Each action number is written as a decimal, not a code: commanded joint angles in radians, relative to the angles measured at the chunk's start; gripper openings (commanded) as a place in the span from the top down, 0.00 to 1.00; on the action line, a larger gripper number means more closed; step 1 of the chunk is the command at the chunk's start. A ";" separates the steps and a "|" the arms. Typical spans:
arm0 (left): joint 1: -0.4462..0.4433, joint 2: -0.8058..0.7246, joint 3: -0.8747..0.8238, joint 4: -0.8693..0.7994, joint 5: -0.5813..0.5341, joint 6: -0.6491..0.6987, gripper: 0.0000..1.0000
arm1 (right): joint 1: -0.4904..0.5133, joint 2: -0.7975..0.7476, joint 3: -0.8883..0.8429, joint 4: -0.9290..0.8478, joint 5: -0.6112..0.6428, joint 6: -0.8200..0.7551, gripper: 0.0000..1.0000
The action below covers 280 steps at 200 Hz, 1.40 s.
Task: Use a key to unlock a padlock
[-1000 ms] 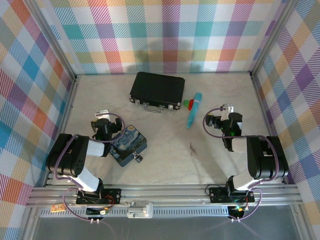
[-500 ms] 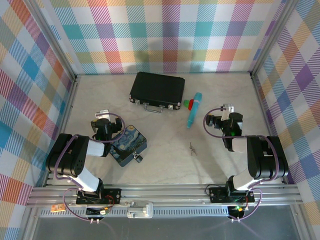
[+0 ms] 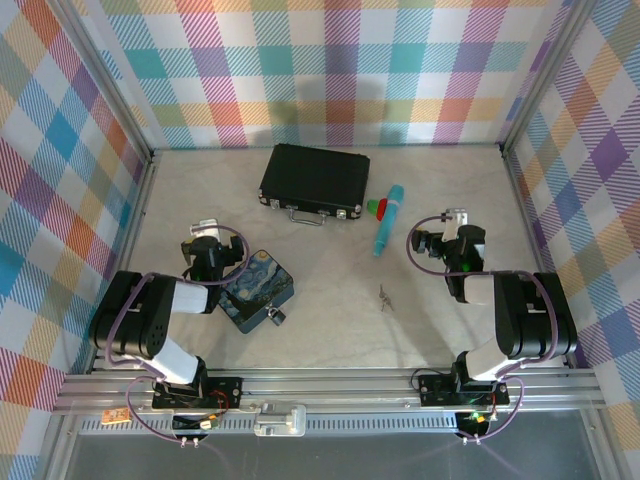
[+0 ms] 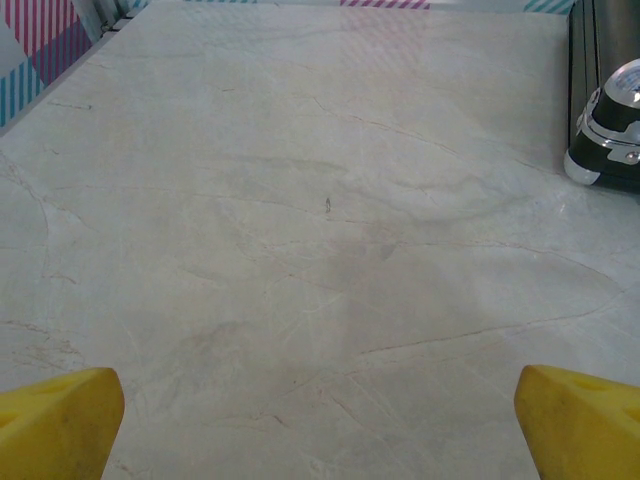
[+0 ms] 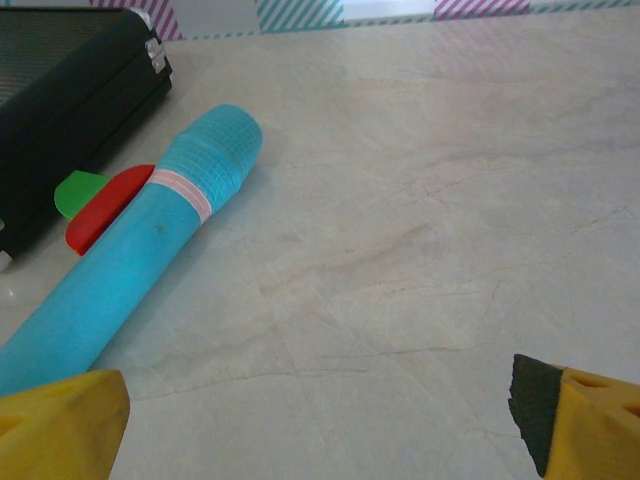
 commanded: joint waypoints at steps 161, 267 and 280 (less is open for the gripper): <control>-0.140 -0.496 0.423 -1.691 0.103 -0.737 0.00 | 0.310 -0.266 0.432 -1.240 -0.042 0.351 0.01; -0.572 -0.396 0.280 -1.489 0.007 -1.172 0.00 | 0.322 -0.329 0.358 -1.216 -0.089 0.385 0.01; -0.598 -0.327 0.315 -1.443 0.001 -1.178 0.00 | 0.322 -0.328 0.354 -1.209 -0.086 0.378 0.01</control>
